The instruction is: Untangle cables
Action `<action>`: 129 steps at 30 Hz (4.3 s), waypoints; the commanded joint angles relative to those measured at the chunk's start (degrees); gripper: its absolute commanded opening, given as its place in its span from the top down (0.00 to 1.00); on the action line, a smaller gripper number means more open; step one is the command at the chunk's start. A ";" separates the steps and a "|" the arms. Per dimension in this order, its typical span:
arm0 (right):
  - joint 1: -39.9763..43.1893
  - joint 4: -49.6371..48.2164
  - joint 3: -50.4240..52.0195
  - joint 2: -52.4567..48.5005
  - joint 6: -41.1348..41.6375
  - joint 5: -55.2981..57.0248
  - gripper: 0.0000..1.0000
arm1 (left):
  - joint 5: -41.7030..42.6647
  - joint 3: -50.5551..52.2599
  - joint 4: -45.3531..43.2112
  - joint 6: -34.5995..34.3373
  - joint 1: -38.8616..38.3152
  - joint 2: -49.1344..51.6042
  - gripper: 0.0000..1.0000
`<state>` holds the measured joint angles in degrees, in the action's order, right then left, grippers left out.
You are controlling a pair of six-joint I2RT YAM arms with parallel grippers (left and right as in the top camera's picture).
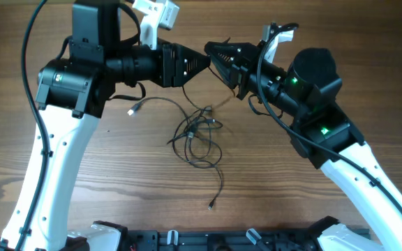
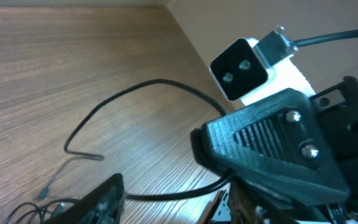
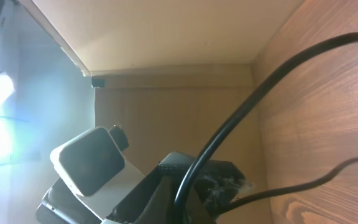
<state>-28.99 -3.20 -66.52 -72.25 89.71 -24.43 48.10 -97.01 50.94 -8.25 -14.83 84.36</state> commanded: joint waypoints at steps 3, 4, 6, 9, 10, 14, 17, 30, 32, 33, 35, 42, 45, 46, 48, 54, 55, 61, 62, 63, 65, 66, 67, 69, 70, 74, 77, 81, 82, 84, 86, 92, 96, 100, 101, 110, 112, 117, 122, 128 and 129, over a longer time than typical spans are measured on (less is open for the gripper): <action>-0.22 -0.57 -0.66 0.46 1.73 -4.87 0.96 | 2.49 -0.50 -0.17 0.55 0.20 -1.01 0.53; -0.24 -0.59 -0.66 0.46 2.01 -5.09 0.95 | 2.51 -0.50 -0.15 0.55 0.11 -1.01 0.60; -0.24 -0.59 -0.66 0.46 2.03 -5.62 0.96 | 5.20 -0.50 0.48 2.27 0.04 -1.01 0.65; -0.22 -0.70 -0.66 0.46 4.37 -6.60 0.95 | 5.44 -0.50 1.68 3.58 0.04 -1.01 0.71; -0.22 -0.79 -0.66 0.46 4.87 -6.67 0.96 | 5.44 -0.50 2.10 3.56 0.04 -1.01 0.76; -0.22 -0.76 -0.66 0.46 4.90 -7.89 0.96 | 5.46 -0.50 2.43 3.54 0.04 -1.01 0.93; -0.24 -0.59 -0.66 0.46 4.81 -8.33 0.95 | 5.49 -0.50 2.40 3.52 0.04 -1.01 0.96; 14.47 23.93 -0.66 0.46 -23.93 -3.39 0.01 | 5.14 -0.50 -49.92 -46.58 6.75 -1.01 0.96; 15.69 30.69 -0.63 0.46 -29.51 -1.33 0.00 | -2.45 -0.50 -54.77 -55.19 6.73 -1.01 0.96; 15.67 33.81 -0.59 0.46 -33.20 -0.87 0.01 | -8.22 -0.50 -55.08 -59.01 6.47 -0.90 0.96; 15.32 37.99 -0.55 0.46 -38.62 -0.92 0.00 | -15.87 -0.50 -55.19 -59.36 6.19 -0.31 0.96; 10.51 47.82 -0.55 0.46 -41.77 -1.60 0.01 | -25.57 -0.52 -73.44 -62.88 9.70 15.89 0.96; 6.60 48.46 -0.52 0.46 -43.25 -1.44 0.01 | -29.20 -0.52 -73.42 -59.84 14.25 22.45 0.96; 4.90 48.83 -0.52 0.46 -43.25 -0.98 0.01 | -29.57 -0.52 -73.40 -58.34 16.35 24.59 0.96; 2.56 49.83 -0.52 0.46 -43.50 -0.24 0.00 | -30.27 -0.52 -72.61 -57.94 20.52 28.17 0.96; -0.46 55.65 -0.52 0.48 -46.71 0.63 0.00 | -31.54 -0.50 -66.36 -41.46 35.45 33.35 0.96; -0.46 56.59 -0.52 0.48 -46.90 0.61 0.01 | -31.63 -0.50 -64.85 -36.61 38.05 34.01 0.96; -0.46 57.55 -0.52 0.48 -47.56 0.66 0.01 | -33.90 -0.50 -56.54 -14.21 49.07 36.50 0.28; -0.46 57.53 -0.52 0.46 -47.56 0.66 0.01 | -36.41 -0.50 -54.25 -12.61 49.72 36.81 0.03; -0.46 57.59 -0.52 0.48 -47.56 0.63 0.00 | -37.81 -0.50 -52.17 -11.91 50.01 37.20 0.00; -0.46 57.70 -0.52 0.46 -47.58 0.66 0.01 | -37.68 -0.50 -48.78 -11.65 49.68 37.40 0.01; -0.46 57.68 -0.52 0.46 -47.74 0.81 0.00 | -37.68 -0.50 -46.64 -11.65 48.89 37.40 0.00; -0.46 57.86 -0.52 0.46 -47.71 2.25 0.00 | -37.68 -0.50 -44.46 -11.67 47.78 37.40 0.00; -0.46 59.08 -0.52 0.46 -47.63 6.49 0.00 | -37.66 -0.50 -42.23 -11.67 45.03 37.40 0.02; -0.46 59.76 -0.52 0.46 -47.54 8.57 0.00 | -37.66 -0.50 -41.75 -11.67 43.76 37.42 0.01; -0.46 59.82 -0.52 0.46 -47.74 11.61 0.00 | -37.70 -0.50 -40.41 -11.67 35.89 39.39 0.07; -0.46 59.84 -0.52 0.46 -47.71 15.41 0.00 | -37.68 -0.50 -32.46 -11.69 30.29 40.33 0.00; -0.39 59.80 -0.52 0.46 -47.67 20.70 0.00 | -33.55 -0.50 -20.09 -11.67 24.81 39.45 0.00; -0.39 59.89 -0.55 0.48 -47.74 21.49 0.00 | -32.33 -0.50 -16.46 -11.69 24.04 38.58 0.00; 0.26 60.52 -0.57 0.48 -47.69 24.90 0.00 | -31.87 -0.50 -9.79 -11.41 23.67 35.47 0.00; 3.15 60.46 -0.66 0.48 -47.69 28.15 0.00 | -30.38 -0.50 -1.60 -10.36 24.17 30.58 0.00; 20.02 60.26 -0.66 0.57 -50.58 31.45 0.00 | -17.44 -0.50 23.30 6.86 17.05 18.62 0.00; 22.53 60.26 -0.63 0.57 -50.56 30.49 0.00 | -23.04 0.76 30.88 6.95 5.53 18.93 0.00; 22.53 60.06 -0.63 0.57 -50.53 27.47 0.00 | -37.79 2.14 31.76 5.46 -5.75 18.93 0.00; 22.53 59.84 -0.63 0.57 -50.53 27.41 0.00 | -37.73 2.14 29.57 5.18 -8.11 18.93 0.00; 22.53 59.74 -0.63 0.46 -50.56 27.41 0.00 | -40.22 2.36 26.03 2.03 -11.43 20.35 0.00; 22.53 59.74 -0.63 0.46 -50.53 27.41 0.00 | -42.73 3.02 25.86 1.99 -10.95 20.46 0.00; 22.53 59.69 -0.63 0.46 -50.53 27.41 0.00 | -52.06 8.37 25.16 -8.39 -4.52 20.46 0.00; 22.53 59.56 -0.63 0.46 -50.51 27.41 0.00 | -32.15 14.71 24.26 7.96 -3.28 20.46 0.00; 22.53 59.56 -0.63 0.46 -50.53 27.41 0.00 | -29.05 16.26 21.18 17.09 -3.69 20.46 0.01; 22.53 59.56 -0.63 0.46 -50.53 27.41 0.00 | -29.03 17.03 20.46 17.25 -3.85 20.46 0.03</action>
<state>-6.57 56.58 -66.87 -72.29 40.16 3.44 17.52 -81.69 72.51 5.93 -18.37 104.36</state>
